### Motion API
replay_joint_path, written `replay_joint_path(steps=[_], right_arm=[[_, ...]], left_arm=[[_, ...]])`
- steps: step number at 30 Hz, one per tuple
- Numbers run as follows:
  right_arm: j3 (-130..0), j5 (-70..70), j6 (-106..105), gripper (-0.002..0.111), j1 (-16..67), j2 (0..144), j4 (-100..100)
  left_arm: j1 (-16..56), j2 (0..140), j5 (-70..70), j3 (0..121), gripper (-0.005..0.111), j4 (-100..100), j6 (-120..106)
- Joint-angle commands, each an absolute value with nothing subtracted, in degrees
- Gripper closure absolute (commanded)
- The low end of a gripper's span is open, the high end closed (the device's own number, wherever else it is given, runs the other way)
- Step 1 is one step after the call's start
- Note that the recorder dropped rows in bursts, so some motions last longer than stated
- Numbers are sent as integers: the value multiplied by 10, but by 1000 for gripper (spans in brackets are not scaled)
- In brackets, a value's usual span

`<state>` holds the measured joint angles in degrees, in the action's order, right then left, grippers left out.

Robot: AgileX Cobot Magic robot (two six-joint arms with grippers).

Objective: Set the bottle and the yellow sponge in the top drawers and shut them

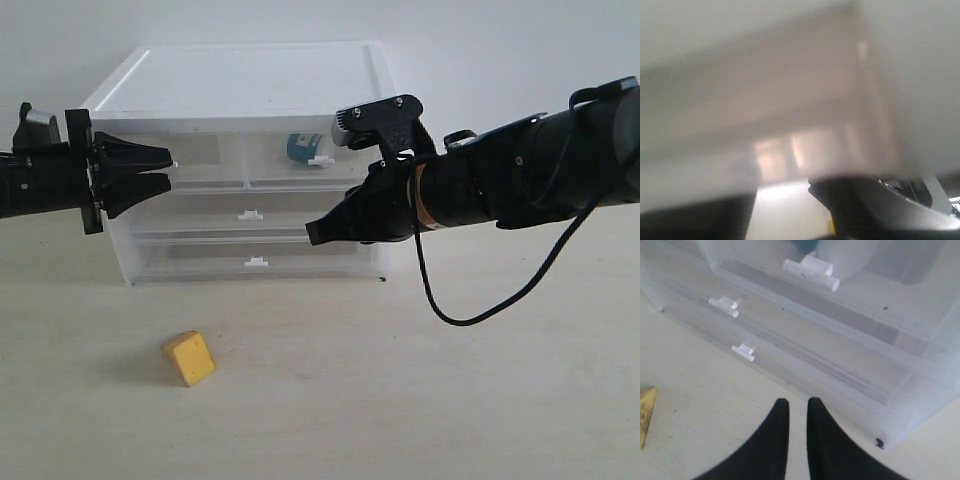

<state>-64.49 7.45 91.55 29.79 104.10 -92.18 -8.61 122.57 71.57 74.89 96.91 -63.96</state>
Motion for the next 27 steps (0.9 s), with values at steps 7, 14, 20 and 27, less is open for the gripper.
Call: replay_joint_path(steps=[7,14,20,27], right_arm=[[-653,71,907,99,297,1067,-921],[-681,65,909,99,297,1075,-921],[-705,33,911,99,297,1075,-918],[-722,9,908,99,297,1075,-920]], left_arm=[[-87,1227,700,756,96,999,-641],[-87,1227,700,756,99,999,-641],[-87,1227,700,756,99,999,-643],[-87,1227,700,756,100,999,-660]])
